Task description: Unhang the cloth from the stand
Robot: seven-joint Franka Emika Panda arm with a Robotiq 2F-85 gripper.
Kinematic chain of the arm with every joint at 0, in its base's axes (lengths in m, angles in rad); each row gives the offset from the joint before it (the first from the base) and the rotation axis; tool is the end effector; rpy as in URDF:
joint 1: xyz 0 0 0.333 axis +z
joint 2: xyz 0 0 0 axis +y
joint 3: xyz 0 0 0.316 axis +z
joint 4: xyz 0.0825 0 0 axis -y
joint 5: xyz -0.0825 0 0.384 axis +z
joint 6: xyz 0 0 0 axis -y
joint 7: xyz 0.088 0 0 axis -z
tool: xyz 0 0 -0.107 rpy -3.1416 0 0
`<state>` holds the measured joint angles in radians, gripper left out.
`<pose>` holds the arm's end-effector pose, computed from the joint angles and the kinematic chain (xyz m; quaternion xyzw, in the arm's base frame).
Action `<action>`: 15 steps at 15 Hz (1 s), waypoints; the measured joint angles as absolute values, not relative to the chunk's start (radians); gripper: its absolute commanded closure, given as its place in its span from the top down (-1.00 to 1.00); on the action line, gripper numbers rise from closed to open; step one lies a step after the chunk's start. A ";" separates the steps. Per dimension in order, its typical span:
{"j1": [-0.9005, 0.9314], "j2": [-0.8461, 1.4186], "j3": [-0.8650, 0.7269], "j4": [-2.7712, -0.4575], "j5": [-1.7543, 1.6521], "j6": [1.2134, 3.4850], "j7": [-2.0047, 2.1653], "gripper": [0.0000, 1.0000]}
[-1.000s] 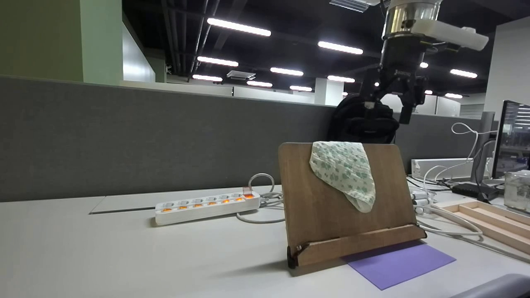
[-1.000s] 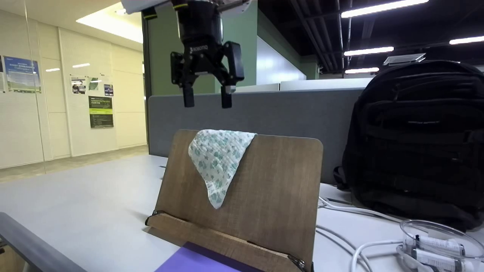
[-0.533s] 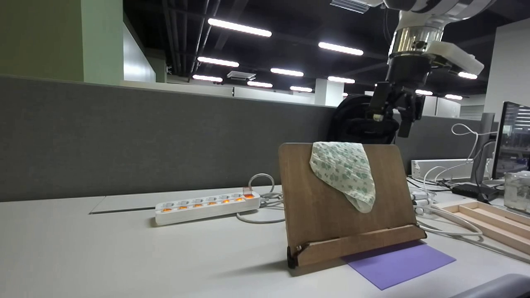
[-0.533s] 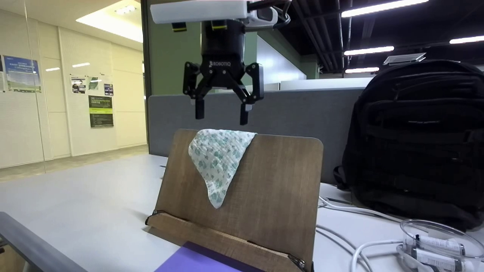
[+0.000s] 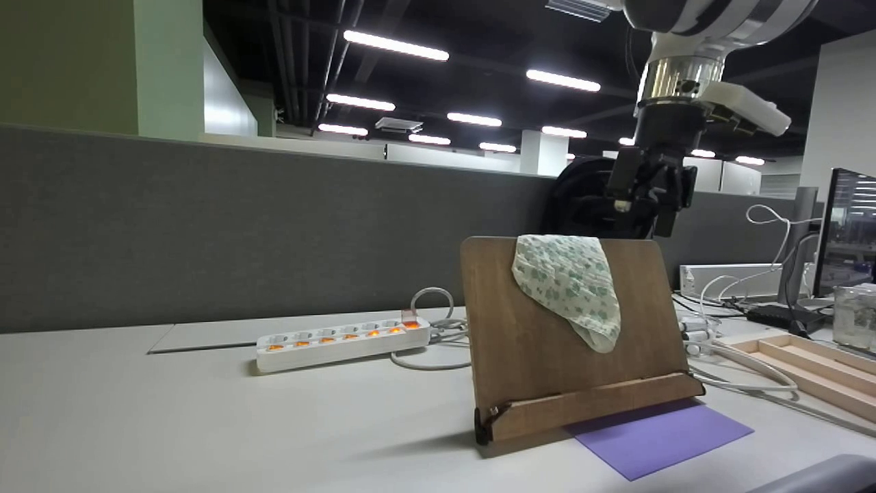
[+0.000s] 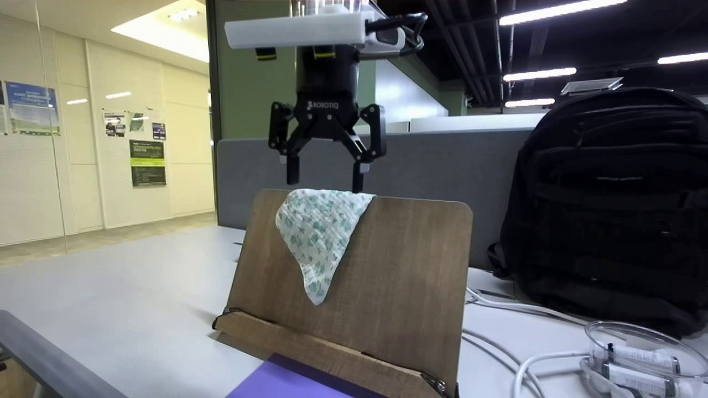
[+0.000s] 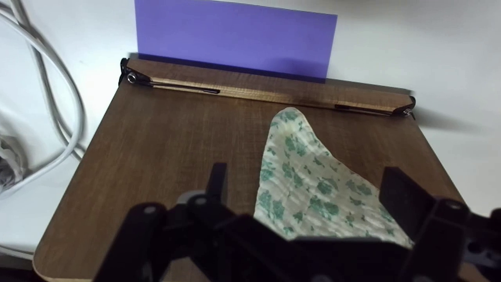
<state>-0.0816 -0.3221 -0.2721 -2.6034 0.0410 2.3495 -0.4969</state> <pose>0.3939 -0.1418 0.3655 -0.9960 -0.0629 -0.0489 0.0412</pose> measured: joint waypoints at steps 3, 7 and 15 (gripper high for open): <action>-0.080 -0.255 -0.271 -2.585 0.041 2.390 -0.526 1.00; -0.078 -0.157 -0.260 -2.547 0.041 2.480 -0.572 1.00; -0.075 -0.034 -0.187 -2.479 0.092 2.573 -0.658 0.34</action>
